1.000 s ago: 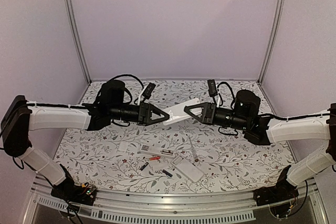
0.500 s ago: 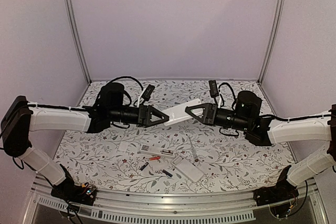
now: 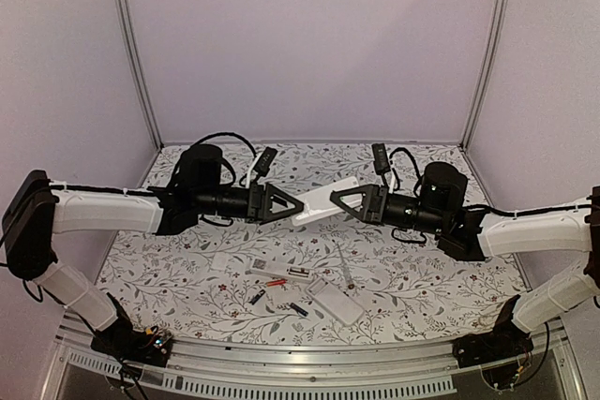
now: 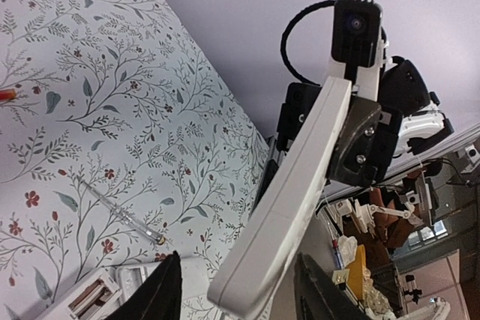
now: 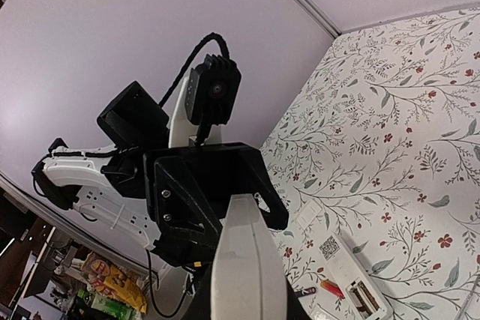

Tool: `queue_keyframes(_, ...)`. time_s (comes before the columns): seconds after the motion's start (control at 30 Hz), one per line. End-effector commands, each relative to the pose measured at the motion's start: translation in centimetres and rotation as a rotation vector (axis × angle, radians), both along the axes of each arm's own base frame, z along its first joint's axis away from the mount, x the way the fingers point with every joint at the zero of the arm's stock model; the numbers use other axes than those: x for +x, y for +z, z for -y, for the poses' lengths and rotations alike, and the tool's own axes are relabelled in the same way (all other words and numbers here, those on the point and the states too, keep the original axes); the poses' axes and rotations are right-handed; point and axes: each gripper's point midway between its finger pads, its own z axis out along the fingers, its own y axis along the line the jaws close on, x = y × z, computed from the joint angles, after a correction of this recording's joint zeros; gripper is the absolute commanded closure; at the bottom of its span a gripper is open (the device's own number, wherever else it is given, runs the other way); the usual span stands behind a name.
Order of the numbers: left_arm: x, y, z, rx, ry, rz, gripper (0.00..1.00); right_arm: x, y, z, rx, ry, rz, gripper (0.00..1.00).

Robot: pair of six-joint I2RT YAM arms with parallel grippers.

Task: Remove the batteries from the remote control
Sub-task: Remove the battery cover from the remote control.

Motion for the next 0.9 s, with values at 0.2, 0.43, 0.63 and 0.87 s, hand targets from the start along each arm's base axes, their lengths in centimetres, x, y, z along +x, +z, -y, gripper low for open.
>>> queue_keyframes(0.2, 0.0, -0.5, 1.1, 0.007, -0.014, -0.003, 0.5, -0.1, 2.0, -0.2, 0.049, 0.014, 0.047, 1.0)
queue_keyframes(0.43, 0.2, -2.0, 0.9, 0.047, 0.012, -0.032, 0.7, -0.1, 2.2, 0.0, 0.053, 0.008, 0.05, 1.0)
queue_keyframes(0.63, 0.2, -3.5, 0.2, 0.09, 0.034, -0.044, 0.83, -0.2, 2.7, 0.2, 0.06, 0.002, 0.059, 1.0)
queue_keyframes(0.87, -0.1, -2.8, 0.2, 0.065, 0.016, -0.032, 0.65, -0.2, 2.6, 0.2, 0.059, 0.006, 0.056, 1.0)
